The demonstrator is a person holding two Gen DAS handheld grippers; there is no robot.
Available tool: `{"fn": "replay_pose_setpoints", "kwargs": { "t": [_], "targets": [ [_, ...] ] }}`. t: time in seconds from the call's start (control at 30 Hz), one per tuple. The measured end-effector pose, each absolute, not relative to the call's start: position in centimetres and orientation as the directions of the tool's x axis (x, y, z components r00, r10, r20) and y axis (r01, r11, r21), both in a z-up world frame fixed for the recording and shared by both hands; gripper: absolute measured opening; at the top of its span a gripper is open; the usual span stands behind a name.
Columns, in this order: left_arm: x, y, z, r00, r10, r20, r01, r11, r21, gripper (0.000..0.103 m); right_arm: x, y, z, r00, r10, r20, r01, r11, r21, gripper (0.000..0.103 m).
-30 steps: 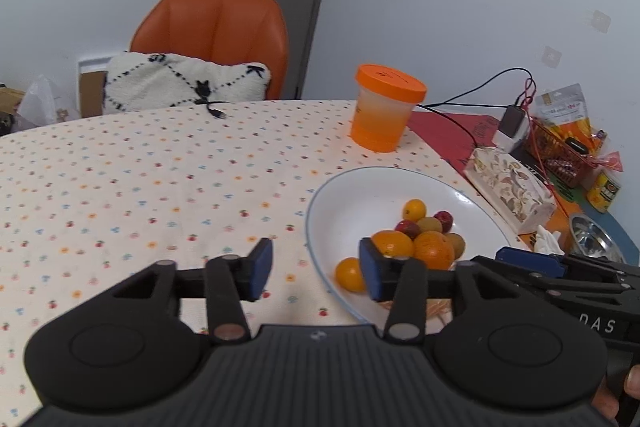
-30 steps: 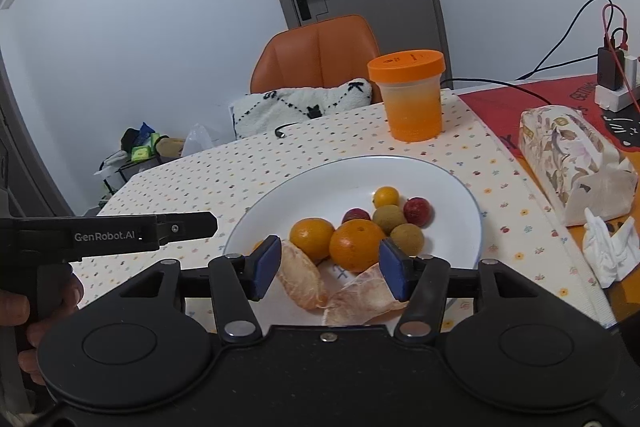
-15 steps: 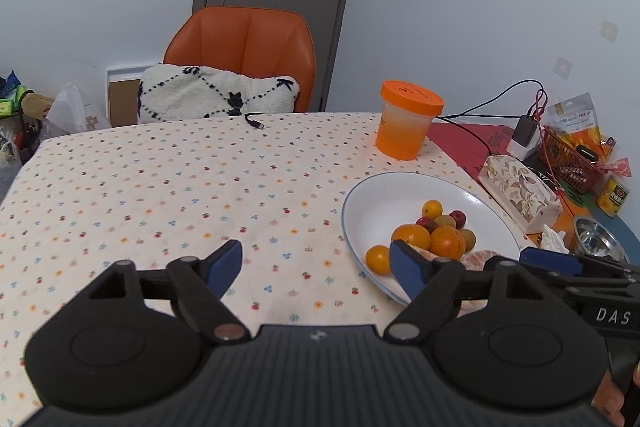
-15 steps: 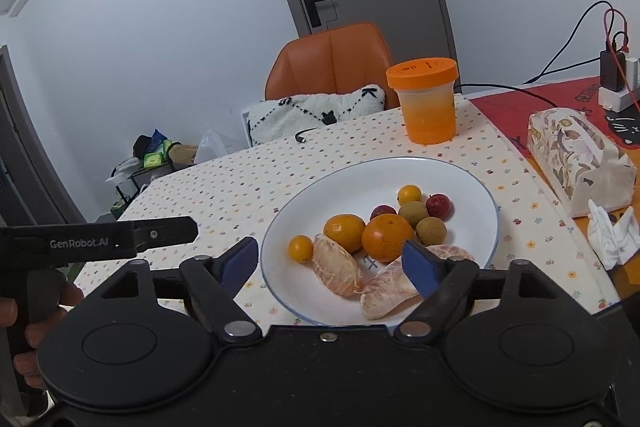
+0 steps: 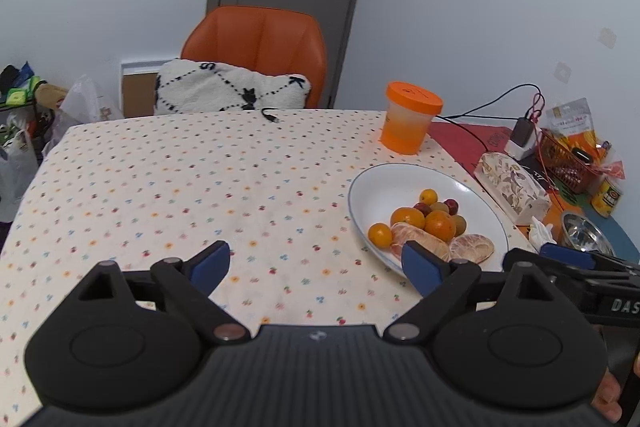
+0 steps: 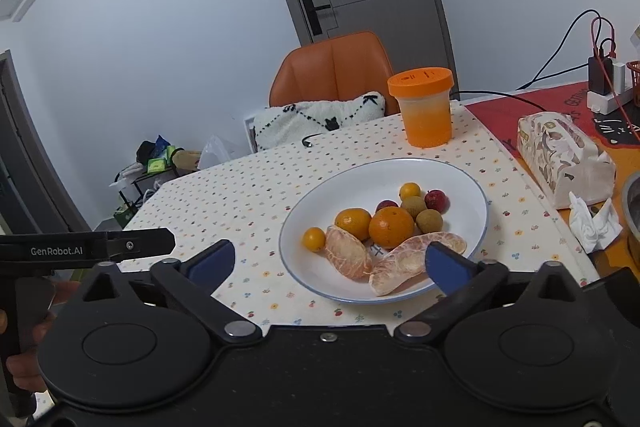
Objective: Organize fruits
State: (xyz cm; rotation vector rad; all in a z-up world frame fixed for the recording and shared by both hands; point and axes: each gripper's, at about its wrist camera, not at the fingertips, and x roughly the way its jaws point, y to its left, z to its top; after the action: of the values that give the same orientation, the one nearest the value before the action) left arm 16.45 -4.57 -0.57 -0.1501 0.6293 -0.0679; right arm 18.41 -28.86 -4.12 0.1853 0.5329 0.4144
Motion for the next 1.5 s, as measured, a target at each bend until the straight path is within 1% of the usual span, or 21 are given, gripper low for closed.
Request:
{"fn": "replay_pose_setpoints", "kwargs": {
  "t": [0.23,0.33,0.47,0.73,0.9,1.1,1.3,1.5],
  "targets": [
    [14.5,-3.3,0.1,0.805,-0.075,-0.589,-0.032,0.985,-0.169,0.093,16.7,-28.3,-3.4,0.780,0.437,-0.447,-0.351,0.898,0.266,0.103],
    [13.4,-3.1,0.5,0.809,-0.052,-0.586,-0.048,0.987,-0.154,0.096,15.8,-28.0,-3.1,0.782,0.434,-0.447,-0.357,0.900,0.249,0.103],
    [11.7,-2.7,0.7,0.815,-0.041,-0.578,-0.057,0.987,-0.150,0.099,14.8,-27.9,-2.7,0.784,0.428,-0.450,-0.358,0.904,0.235,0.103],
    [8.9,-2.5,1.0,0.814,0.001,-0.580,-0.076,0.992,-0.105,0.100,12.4,-28.0,-2.7,0.777,0.422,-0.467,-0.350,0.906,0.237,0.103],
    [7.4,-2.1,1.3,0.815,0.025,-0.579,-0.101,0.990,-0.098,0.101,10.5,-28.0,-2.3,0.788,0.426,-0.445,-0.350,0.904,0.246,0.103],
    [5.2,-2.1,2.8,0.837,0.064,-0.544,-0.119,0.991,-0.065,0.102,8.2,-27.1,-0.9,0.812,0.407,-0.418,-0.355,0.914,0.198,0.103],
    [3.6,-2.1,3.6,0.843,0.065,-0.534,-0.110,0.992,-0.054,0.103,6.9,-27.4,-0.5,0.808,0.425,-0.408,-0.356,0.904,0.237,0.103],
    [2.1,-2.0,3.2,0.847,0.046,-0.530,-0.092,0.994,-0.061,0.103,6.1,-27.6,-0.5,0.816,0.400,-0.417,-0.333,0.915,0.226,0.103]
  ]
}}
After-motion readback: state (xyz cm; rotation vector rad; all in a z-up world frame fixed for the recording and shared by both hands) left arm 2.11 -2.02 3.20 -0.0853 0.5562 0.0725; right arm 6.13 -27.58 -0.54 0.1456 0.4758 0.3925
